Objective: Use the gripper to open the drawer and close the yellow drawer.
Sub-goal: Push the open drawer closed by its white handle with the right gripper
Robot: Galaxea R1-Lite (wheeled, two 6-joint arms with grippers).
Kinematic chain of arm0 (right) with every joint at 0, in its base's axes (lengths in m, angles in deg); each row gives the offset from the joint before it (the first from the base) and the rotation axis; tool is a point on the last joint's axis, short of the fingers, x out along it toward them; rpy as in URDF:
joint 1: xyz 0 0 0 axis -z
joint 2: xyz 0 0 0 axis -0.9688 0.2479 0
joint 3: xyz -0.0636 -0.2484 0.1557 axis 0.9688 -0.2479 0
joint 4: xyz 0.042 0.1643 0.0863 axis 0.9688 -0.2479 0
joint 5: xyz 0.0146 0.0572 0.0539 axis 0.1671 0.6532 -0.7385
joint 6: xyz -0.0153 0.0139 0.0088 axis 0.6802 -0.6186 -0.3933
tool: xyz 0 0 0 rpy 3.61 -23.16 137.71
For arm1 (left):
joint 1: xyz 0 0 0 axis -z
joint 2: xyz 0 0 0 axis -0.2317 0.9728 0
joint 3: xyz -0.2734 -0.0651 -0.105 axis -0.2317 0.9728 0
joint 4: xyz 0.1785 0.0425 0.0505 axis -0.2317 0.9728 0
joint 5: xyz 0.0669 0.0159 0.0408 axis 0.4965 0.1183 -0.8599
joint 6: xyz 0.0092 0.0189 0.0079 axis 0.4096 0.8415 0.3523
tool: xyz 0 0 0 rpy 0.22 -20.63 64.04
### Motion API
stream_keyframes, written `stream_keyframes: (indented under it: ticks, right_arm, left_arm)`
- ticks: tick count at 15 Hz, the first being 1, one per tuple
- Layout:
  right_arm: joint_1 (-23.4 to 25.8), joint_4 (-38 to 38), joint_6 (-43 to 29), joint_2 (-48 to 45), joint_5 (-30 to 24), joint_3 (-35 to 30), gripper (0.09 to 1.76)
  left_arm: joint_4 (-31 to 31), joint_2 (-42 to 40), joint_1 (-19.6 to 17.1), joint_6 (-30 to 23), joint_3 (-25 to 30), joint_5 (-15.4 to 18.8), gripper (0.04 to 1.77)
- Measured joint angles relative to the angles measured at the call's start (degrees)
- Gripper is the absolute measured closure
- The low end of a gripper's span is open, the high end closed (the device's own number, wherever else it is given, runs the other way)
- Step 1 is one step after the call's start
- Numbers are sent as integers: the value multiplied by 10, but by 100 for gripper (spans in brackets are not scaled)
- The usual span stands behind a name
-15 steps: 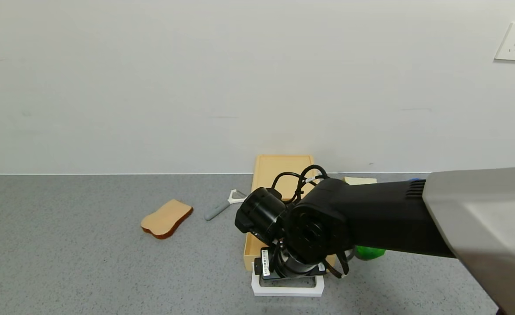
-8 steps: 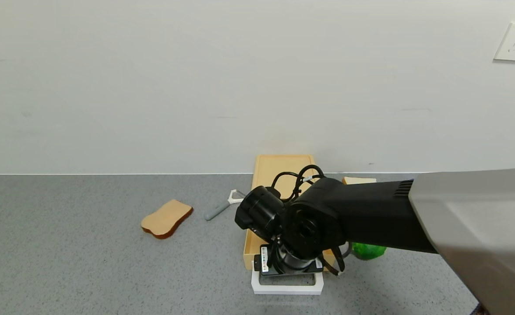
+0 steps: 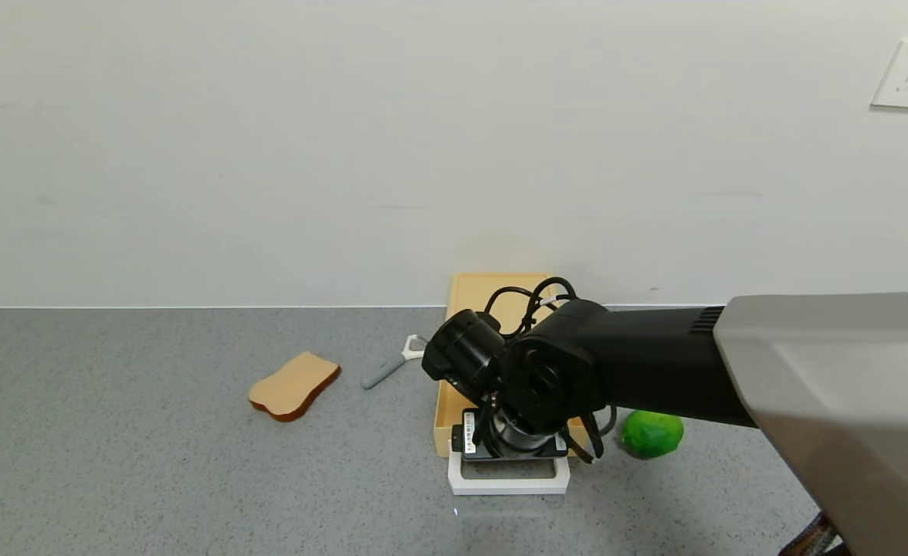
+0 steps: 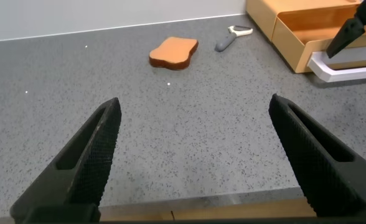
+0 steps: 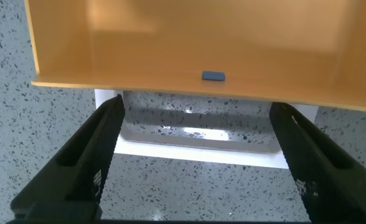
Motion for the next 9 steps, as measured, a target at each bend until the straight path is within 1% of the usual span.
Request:
stream_keyframes:
  ticks: [3,7,9]
  right_arm:
    - [3,2,2,12,0,19,14]
    - [10,13,13,23,11,27,14]
    - [15,35,25,25,11,28,14]
  left_arm:
    - [0,0,0,0,0,0,9]
    - [0,0,0,0,0,0,9]
    - [0,0,0,0,0,0,9]
